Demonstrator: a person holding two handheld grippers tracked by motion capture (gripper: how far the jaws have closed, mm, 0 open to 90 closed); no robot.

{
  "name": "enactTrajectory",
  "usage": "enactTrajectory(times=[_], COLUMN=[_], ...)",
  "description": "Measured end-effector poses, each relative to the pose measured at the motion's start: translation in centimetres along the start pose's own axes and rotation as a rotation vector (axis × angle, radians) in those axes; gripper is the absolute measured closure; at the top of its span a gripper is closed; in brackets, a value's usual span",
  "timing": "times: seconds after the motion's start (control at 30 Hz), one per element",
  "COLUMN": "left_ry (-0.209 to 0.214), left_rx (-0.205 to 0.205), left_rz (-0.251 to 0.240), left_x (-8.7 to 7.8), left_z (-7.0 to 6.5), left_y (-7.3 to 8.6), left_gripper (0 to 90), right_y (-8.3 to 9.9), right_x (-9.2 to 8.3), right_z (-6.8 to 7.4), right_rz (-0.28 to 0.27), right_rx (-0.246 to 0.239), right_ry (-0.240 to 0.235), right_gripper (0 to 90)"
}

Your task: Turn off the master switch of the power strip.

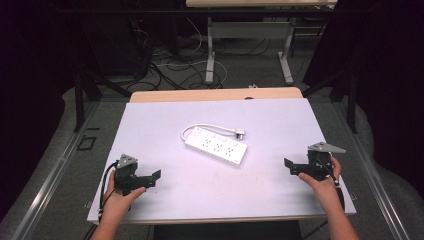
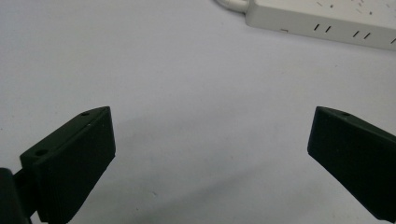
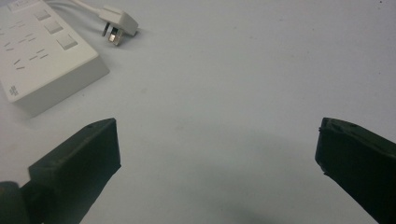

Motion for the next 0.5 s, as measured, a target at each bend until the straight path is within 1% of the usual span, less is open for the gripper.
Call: enactTrajectory(times=[0.03, 0.07, 0.1, 0.17, 0.23, 0.33, 0.4, 0.47, 0.5], left_ry=[-0.004, -0.004, -0.005, -0.015, -0.017, -0.02, -0.022, -0.015, -0.012], left_rx=[-0.01, -0.01, -0.011, -0.015, -0.015, -0.003, -0.007, -0.02, -0.013], left_rz=[-0.007, -0.007, -0.009, -0.016, -0.019, -0.002, -0.003, -0.014, -0.009], left_x=[-0.1, -0.1, -0.2, -0.2, -0.2, -0.3, -0.3, -0.4, -0.5], left_z=[0.0, 0.0, 0.0, 0.0, 0.0, 0.0, 0.0, -0.2, -0.2], left_y=[-0.1, -0.1, -0.2, -0.3, -0.3, -0.1, -0.1, -0.3, -0.4], left_gripper=[0.9, 0.9, 1.0, 1.1, 1.1, 1.1, 1.1, 1.1, 1.1], right_y=[0.2, 0.4, 0.7, 1.1, 1.2, 1.4, 1.4, 1.4, 1.4], right_x=[0.0, 0.1, 0.2, 0.3, 0.5, 0.6, 0.5, 0.5, 0.5], right_z=[-0.1, 0.0, 0.0, -0.1, -0.1, 0.0, 0.1, 0.3, 0.3], right_rz=[0.005, 0.006, 0.022, 0.031, 0.033, 0.036, 0.034, 0.029, 0.029], right_rx=[-0.014, -0.006, -0.01, -0.01, -0.019, -0.025, -0.029, -0.041, -0.041], right_ry=[0.002, 0.003, -0.011, -0.007, -0.01, -0.006, -0.006, -0.009, -0.009], right_gripper=[0.0, 0.0, 0.0, 0.0, 0.0, 0.0, 0.0, 0.0, 0.0])
Point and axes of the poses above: each handheld gripper's, and its own axes: x roughly forward along the jaws, y roughly out of its underside, z roughly to its left, the point moved 10 cm from there along x, roughly forward along the jaws, and after that the axes turned 9 degrees about -y, right-handed, at the moved point
